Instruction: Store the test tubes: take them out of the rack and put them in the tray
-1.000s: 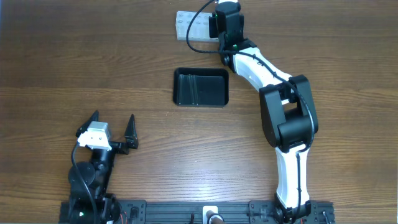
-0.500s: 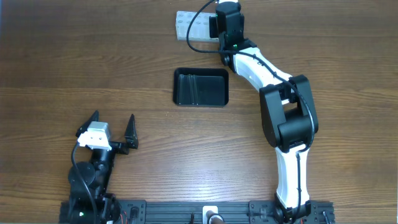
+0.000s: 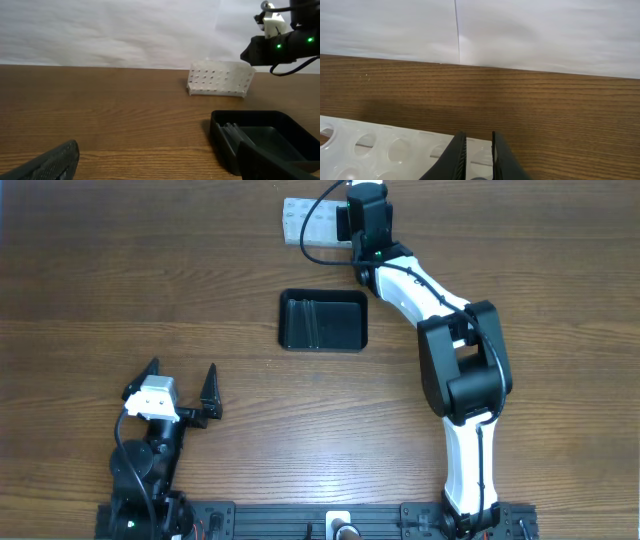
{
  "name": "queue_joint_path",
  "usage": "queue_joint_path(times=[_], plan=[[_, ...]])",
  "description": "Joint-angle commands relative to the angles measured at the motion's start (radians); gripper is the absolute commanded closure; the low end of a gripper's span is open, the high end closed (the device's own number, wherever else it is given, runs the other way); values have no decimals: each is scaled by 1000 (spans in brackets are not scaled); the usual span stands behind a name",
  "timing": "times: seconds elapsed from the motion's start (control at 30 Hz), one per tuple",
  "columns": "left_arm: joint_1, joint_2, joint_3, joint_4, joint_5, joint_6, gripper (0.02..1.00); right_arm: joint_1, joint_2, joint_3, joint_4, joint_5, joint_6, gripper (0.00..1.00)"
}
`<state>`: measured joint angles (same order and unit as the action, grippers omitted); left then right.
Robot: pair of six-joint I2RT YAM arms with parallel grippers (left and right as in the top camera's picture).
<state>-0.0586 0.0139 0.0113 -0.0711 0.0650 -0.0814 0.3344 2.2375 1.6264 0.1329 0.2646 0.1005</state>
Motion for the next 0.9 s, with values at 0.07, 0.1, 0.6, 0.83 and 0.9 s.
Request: queue_joint_path(times=[0.07, 0.1, 0.6, 0.83, 0.9], plan=[[6, -7, -5, -1, 13, 15, 20, -5, -182, 24, 6, 7, -1, 989], [6, -7, -5, -1, 13, 15, 18, -5, -215, 25, 6, 7, -1, 991], [6, -7, -5, -1, 13, 15, 18, 77, -579, 25, -526, 36, 140, 989], [6, -7, -5, -1, 13, 15, 20, 159, -555, -46, -856, -39, 269, 991], [6, -7, -5, -1, 13, 15, 18, 172, -547, -108, -844, -39, 305, 987]])
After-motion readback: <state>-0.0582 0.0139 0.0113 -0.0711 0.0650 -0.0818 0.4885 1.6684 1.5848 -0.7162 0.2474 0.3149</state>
